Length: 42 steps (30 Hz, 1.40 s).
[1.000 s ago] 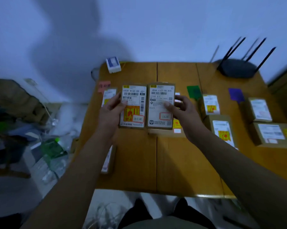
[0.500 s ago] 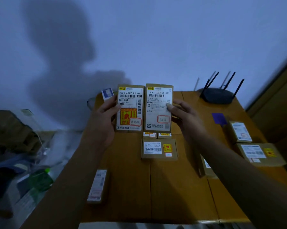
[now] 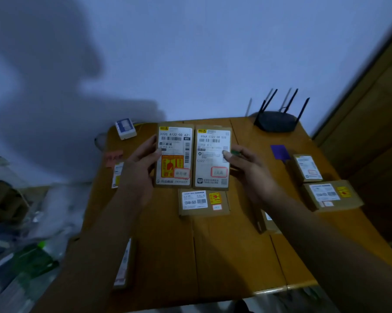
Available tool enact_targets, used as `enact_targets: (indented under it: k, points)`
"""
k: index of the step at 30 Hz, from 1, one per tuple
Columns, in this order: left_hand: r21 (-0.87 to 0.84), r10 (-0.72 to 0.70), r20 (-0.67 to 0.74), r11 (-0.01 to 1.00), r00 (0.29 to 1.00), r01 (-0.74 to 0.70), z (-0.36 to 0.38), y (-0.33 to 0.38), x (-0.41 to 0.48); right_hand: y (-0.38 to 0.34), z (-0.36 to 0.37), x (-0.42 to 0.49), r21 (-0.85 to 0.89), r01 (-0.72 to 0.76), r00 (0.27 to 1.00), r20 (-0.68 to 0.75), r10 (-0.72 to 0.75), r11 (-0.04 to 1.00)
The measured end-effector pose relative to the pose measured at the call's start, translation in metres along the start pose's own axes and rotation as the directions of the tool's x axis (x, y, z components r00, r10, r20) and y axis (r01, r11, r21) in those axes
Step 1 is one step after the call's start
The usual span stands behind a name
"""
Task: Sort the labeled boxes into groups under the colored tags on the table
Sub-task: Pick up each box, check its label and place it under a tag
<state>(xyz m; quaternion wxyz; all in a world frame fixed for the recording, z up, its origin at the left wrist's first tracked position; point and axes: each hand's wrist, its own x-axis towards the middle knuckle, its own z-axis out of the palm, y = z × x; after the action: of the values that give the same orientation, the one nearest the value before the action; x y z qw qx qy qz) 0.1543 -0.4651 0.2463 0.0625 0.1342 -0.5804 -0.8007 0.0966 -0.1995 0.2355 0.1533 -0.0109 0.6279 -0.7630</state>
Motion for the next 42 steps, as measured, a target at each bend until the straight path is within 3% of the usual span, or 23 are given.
enact_targets:
  k: [6,11,21,27,30,36,42]
  points:
    - [0.042,-0.262,0.002,0.964,0.965,0.262,0.01,-0.057,0.005,0.041,-0.033,-0.018,-0.018,-0.105,0.989,-0.107,0.103,0.994]
    - [0.073,-0.393,0.005,0.917,0.919,0.392,0.035,-0.105,0.006,0.078,-0.077,-0.021,0.025,-0.221,0.96,-0.168,0.222,0.975]
    - [0.143,-0.473,-0.051,0.868,0.88,0.475,0.127,-0.181,0.036,0.088,-0.202,0.022,-0.072,-0.294,0.949,-0.143,0.282,0.953]
    - [0.114,-0.484,-0.146,0.858,0.863,0.5,0.188,-0.21,0.067,0.08,-0.294,0.115,-0.042,-0.293,0.909,-0.324,0.264,0.955]
    - [0.103,-0.488,-0.165,0.856,0.857,0.507,0.208,-0.221,0.08,0.091,-0.323,0.164,-0.074,-0.326,0.897,-0.339,0.283,0.943]
    - [0.058,-0.5,-0.196,0.853,0.844,0.519,0.229,-0.239,0.101,0.139,-0.341,0.218,-0.177,-0.443,0.868,-0.327,0.372,0.879]
    - [0.036,-0.482,-0.2,0.866,0.853,0.498,0.237,-0.236,0.105,0.166,-0.332,0.227,-0.249,-0.443,0.886,-0.268,0.378,0.861]
